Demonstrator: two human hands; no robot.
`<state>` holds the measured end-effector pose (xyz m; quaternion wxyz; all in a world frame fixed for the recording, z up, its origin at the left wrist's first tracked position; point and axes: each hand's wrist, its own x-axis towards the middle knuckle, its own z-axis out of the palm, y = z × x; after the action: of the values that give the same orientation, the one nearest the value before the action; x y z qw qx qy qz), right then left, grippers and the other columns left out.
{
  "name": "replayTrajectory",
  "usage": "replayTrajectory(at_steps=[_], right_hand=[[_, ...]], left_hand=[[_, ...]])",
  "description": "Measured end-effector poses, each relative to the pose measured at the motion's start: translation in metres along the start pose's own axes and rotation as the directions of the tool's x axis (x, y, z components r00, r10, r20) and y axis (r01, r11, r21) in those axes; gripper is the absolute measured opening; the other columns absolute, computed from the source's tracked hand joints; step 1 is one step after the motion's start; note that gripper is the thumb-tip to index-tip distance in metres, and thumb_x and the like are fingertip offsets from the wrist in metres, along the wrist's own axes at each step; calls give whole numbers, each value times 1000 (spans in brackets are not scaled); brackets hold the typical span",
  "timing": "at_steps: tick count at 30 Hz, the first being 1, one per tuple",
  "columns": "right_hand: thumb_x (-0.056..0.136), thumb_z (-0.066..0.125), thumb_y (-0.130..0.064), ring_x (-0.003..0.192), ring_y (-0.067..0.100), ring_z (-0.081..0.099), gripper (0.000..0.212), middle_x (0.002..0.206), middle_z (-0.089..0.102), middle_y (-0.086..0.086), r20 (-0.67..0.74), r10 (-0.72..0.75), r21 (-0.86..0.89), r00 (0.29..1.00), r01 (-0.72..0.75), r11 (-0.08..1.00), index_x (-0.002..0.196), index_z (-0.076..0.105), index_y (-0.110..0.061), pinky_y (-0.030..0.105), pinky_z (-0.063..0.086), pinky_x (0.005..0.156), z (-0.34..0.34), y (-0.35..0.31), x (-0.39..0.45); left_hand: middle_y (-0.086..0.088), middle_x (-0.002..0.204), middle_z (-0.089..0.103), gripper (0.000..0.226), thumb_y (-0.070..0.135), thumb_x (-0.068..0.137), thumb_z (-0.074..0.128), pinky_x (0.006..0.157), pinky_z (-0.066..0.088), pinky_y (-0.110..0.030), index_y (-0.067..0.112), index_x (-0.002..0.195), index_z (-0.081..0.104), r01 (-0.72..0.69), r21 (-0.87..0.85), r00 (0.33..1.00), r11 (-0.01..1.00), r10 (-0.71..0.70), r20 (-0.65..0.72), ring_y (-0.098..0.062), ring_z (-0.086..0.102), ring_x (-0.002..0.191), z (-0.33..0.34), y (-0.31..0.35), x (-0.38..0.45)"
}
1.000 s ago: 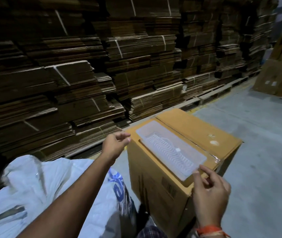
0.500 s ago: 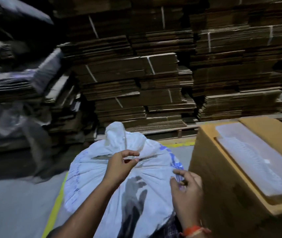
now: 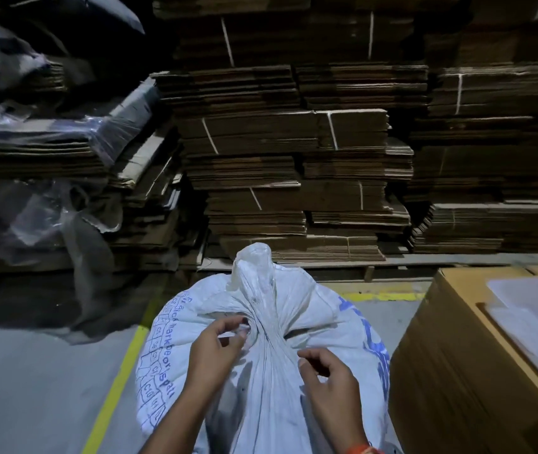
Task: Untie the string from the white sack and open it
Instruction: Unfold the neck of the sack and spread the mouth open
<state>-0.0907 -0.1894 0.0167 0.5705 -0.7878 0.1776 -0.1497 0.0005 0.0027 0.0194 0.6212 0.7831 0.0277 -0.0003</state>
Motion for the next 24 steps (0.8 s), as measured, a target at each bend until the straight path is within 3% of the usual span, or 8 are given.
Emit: replayTrajectory(at_steps=[3,7,11,15,17,19,21,24], right_hand=[[90,73,-13,87,6,72,17,88,78,-9,22,-48,6,999,48,999,87,77,-29,37,61,81,18,-14,44],[92,71,-11,87,3,69,16,91,77,-8,14,-128,70,992,127,989,89,75,-26,18,54,73,43,-37,107],[90,75,-19,96,3,65,14,103,71,-13,22,-196,-60,980,197,979,98,73,-31,17,52,79,73,-31,164],[85,80,-18,100,-1,62,28,115,60,-14,179,-155,-153,972,183,971,109,74,-32,4,49,78,94,-7,186],[84,79,-11,97,-1,66,36,113,67,-16,240,-135,-189,961,183,965,114,75,-30,10,52,88,99,3,187],[85,74,-4,97,-4,65,40,110,72,-18,247,-89,-180,965,135,974,117,75,-27,7,51,90,98,8,182],[86,71,-2,83,-4,63,41,102,73,-16,198,-53,-121,979,78,990,116,74,-30,2,49,77,92,11,172],[86,71,0,58,3,49,41,75,63,-6,127,-58,2,990,58,998,110,73,-34,10,45,62,75,15,149]], left_hand=[[10,103,78,28,10,93,72,75,62,-22,31,113,74,-51,48,999,998,51,17,-9,75,95,4,2,37],[6,121,72,31,17,95,69,79,66,-33,35,120,72,-113,46,993,993,114,-22,-5,74,95,7,13,94],[13,123,72,26,22,96,70,84,63,-32,35,118,72,-111,36,989,993,114,-91,0,72,96,18,7,126],[10,120,72,28,21,95,71,83,62,-28,37,117,72,-59,-24,996,998,57,-71,0,72,93,35,-19,119],[6,117,71,29,22,94,72,87,63,-36,40,116,72,-14,-57,999,998,11,-48,-3,71,95,39,-35,111],[2,117,72,30,22,94,73,91,63,-42,43,115,72,17,-88,999,996,-21,-42,-8,72,102,39,-47,101],[0,118,72,29,20,95,73,91,62,-40,41,114,72,30,-106,997,994,-37,-63,-8,72,103,36,-53,93],[2,118,73,29,18,97,70,88,62,-43,39,117,71,51,-167,991,985,-71,-113,-16,72,101,30,-43,87]])
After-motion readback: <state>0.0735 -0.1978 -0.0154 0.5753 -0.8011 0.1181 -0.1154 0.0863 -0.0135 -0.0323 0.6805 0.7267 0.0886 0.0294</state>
